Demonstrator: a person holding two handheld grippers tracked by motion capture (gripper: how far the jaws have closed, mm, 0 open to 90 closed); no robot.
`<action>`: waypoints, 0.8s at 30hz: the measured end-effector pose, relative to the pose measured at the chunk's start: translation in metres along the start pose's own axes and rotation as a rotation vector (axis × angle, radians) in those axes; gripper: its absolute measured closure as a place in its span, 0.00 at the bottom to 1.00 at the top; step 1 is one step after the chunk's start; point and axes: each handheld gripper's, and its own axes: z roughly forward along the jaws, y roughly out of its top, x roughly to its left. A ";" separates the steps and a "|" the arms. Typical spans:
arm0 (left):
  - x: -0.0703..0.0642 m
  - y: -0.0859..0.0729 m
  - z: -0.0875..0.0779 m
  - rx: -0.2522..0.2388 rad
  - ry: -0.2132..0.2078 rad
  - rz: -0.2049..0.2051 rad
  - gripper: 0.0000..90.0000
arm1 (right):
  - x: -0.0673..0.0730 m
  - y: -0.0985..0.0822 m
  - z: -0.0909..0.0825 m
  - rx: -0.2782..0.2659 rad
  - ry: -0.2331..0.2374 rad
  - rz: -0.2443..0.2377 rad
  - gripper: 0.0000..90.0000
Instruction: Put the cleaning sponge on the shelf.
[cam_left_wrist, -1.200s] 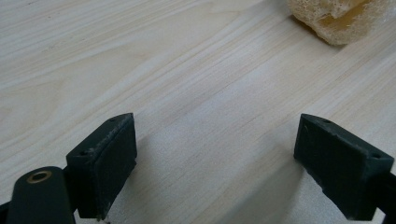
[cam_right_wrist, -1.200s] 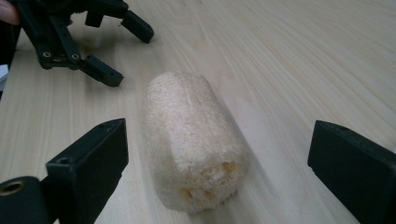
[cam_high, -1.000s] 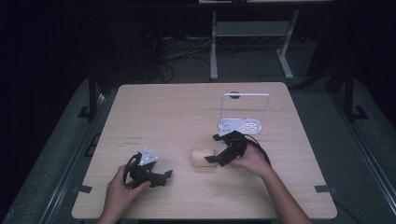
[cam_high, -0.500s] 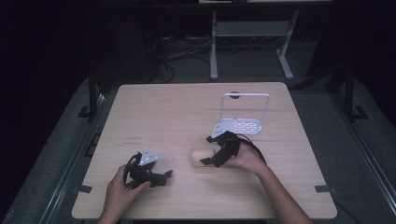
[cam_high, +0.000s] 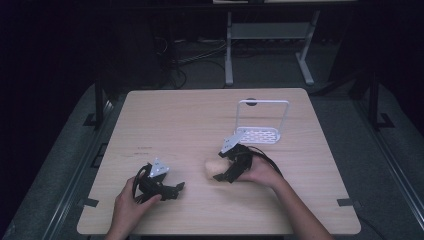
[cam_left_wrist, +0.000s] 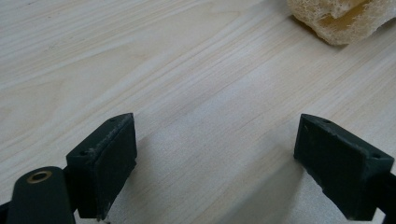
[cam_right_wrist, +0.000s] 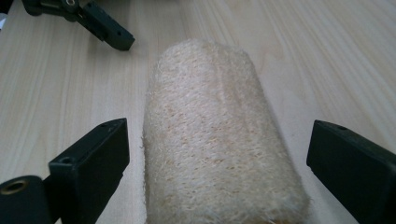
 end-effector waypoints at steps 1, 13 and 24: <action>0.000 0.000 0.000 0.000 0.000 0.000 0.14 | 0.000 0.000 0.002 0.009 0.004 -0.006 0.07; 0.000 0.000 0.000 0.000 0.000 0.000 0.14 | -0.001 -0.002 0.005 0.010 0.010 -0.015 0.16; 0.000 0.000 0.000 0.000 0.000 0.000 0.14 | 0.000 -0.003 0.005 0.025 0.017 -0.039 0.29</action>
